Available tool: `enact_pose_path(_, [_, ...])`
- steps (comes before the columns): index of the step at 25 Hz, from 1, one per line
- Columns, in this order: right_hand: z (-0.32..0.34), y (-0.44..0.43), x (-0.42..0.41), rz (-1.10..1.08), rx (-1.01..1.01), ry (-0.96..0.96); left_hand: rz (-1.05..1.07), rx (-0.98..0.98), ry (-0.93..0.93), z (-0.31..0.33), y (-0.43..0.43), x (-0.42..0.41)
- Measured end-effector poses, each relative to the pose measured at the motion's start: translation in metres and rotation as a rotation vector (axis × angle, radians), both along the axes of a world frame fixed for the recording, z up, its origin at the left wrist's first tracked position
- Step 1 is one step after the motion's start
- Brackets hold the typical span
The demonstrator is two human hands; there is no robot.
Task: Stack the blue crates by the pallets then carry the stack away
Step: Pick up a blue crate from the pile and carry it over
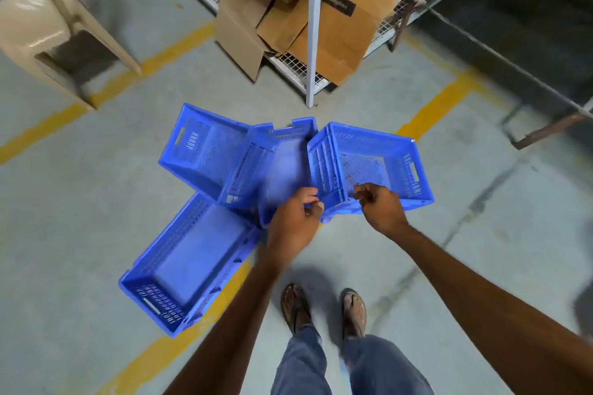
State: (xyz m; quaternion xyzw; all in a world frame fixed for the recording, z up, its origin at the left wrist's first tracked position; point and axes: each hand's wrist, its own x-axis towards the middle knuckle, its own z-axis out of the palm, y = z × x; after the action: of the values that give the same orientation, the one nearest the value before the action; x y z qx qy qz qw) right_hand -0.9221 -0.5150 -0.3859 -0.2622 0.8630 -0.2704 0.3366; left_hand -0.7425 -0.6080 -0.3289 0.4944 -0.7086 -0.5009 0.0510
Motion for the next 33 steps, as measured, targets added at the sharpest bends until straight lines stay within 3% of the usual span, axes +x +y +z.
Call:
enact_pose_path(4, [-0.095, -0.04, -0.03, -0.043, 0.119, 0.022, 0.009, 0.103, -0.051, -0.088, -0.027, -0.041])
enact_pose_path(9, [-0.208, -0.085, -0.057, 0.064, 0.24, -0.045, 0.018, 0.125, -0.08, -0.181, -0.047, -0.083])
enact_pose_path(17, [-0.281, -0.12, -0.081, -0.098, 0.219, -0.119, -0.024, 0.216, -0.01, -0.26, -0.052, -0.143])
enact_pose_path(23, [-0.205, -0.094, -0.136, -0.329, 0.094, -0.078, -0.239, 0.22, -0.146, -0.235, -0.04, -0.189])
enact_pose_path(27, [-0.127, -0.07, -0.177, -0.375, -0.038, -0.201, -0.343, -0.062, -0.064, -0.176, -0.02, -0.226])
enact_pose_path(30, [-0.07, -0.054, -0.177, -0.383, -0.161, -0.343, -0.282, -0.293, -0.096, -0.117, -0.019, -0.24])
enact_pose_path(33, [-0.008, -0.048, -0.148, -0.415, -0.327, -0.473, -0.149, -0.28, -0.111, -0.055, -0.041, -0.239])
